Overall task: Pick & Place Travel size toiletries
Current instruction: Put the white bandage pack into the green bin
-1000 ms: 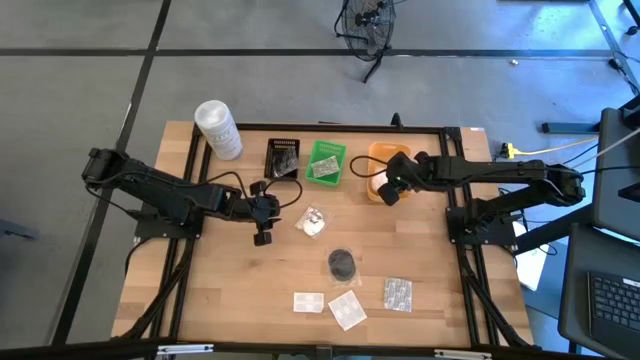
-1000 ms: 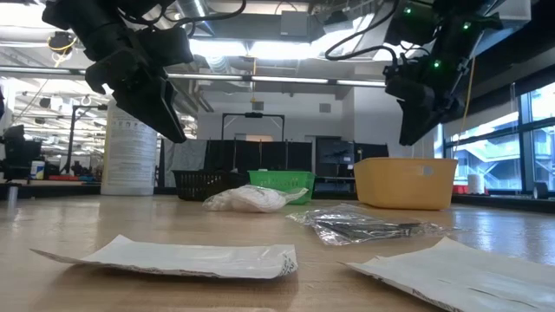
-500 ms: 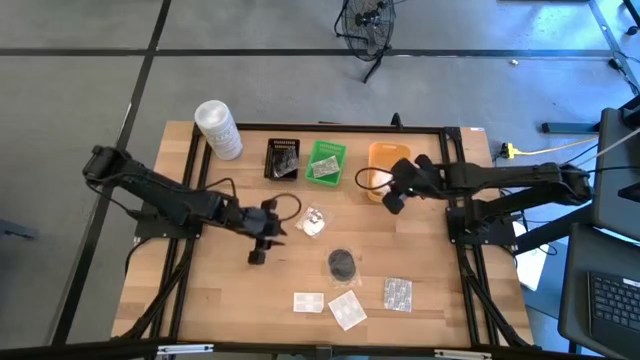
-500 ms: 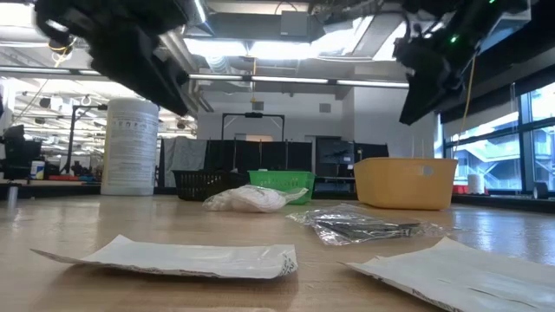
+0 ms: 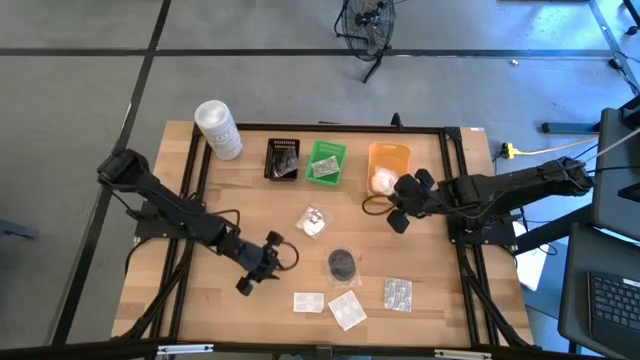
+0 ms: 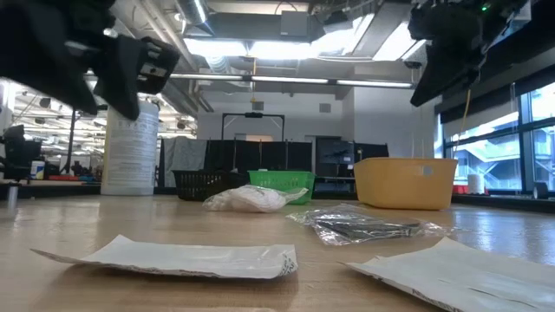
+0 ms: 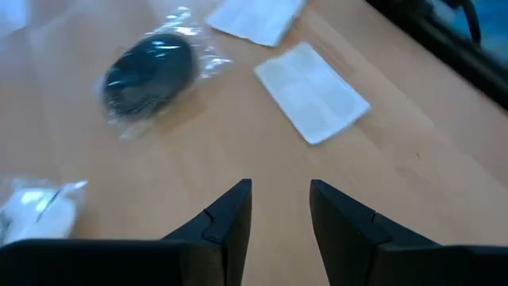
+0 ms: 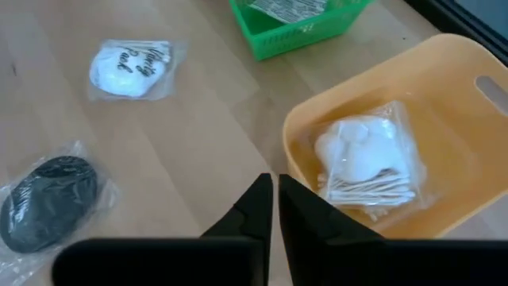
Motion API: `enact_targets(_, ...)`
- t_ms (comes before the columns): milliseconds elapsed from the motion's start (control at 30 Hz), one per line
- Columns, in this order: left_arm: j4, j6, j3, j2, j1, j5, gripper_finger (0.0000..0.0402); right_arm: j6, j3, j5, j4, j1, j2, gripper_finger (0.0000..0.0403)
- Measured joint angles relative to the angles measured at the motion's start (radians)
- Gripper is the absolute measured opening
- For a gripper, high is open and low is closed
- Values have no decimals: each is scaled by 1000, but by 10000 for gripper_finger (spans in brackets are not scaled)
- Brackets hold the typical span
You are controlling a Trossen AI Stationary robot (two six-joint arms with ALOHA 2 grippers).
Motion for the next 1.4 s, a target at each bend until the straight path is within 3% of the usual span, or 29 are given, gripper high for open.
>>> enact_targets(333,231,231,0,159,-63,-11,125,177,-54,120,2,139,0,8)
enact_targets(500,346,345,0,223,-107,-75,125,259,-57,198,3,184,0,28)
enact_targets(700,430,453,0,303,-152,-169,125,309,-57,218,5,206,0,32)
enact_targets(1133,453,566,50,417,-169,-238,125,326,-57,225,15,208,0,7)
enact_targets(1400,460,578,71,441,-169,-238,125,326,-57,225,23,208,0,23)
